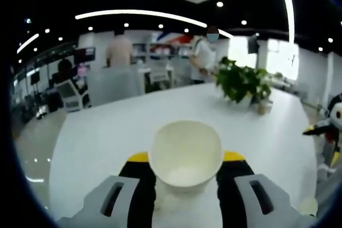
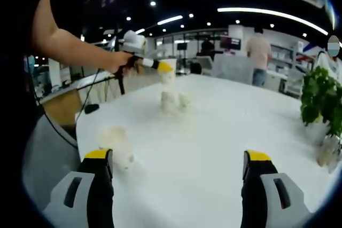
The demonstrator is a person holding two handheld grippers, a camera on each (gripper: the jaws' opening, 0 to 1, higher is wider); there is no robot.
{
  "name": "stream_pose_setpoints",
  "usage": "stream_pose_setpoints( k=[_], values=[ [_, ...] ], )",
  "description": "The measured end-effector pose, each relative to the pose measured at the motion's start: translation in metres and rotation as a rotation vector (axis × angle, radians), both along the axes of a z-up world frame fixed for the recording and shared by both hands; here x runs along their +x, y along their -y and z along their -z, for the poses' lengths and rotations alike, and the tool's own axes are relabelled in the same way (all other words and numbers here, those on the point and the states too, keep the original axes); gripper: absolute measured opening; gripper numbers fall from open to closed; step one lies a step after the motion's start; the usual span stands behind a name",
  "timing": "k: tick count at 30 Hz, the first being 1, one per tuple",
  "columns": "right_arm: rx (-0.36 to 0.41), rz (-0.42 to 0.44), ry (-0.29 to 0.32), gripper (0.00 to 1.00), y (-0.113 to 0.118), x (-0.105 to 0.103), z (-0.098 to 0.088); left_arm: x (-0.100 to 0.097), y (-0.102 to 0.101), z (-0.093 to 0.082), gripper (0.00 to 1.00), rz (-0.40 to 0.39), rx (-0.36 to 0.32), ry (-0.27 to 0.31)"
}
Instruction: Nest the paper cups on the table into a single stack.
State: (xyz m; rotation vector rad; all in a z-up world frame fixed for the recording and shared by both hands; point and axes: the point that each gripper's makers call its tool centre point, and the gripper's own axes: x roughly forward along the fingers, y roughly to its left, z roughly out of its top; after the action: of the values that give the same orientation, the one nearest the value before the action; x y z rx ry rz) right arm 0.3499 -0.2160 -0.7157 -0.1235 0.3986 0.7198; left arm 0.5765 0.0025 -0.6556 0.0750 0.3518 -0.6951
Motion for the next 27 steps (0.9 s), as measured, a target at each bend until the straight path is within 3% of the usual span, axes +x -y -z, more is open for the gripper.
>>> stream_pose_setpoints(
  k=[9, 27],
  values=[
    [-0.001, -0.007, 0.003, 1.0, -0.001, 0.0, -0.001, -0.01, 0.01, -0.014, 0.43, 0.052, -0.032, 0.004],
    [0.001, -0.002, 0.01, 1.0, 0.0, -0.003, -0.004, -0.035, 0.026, -0.026, 0.42, 0.126, -0.021, 0.006]
  ],
)
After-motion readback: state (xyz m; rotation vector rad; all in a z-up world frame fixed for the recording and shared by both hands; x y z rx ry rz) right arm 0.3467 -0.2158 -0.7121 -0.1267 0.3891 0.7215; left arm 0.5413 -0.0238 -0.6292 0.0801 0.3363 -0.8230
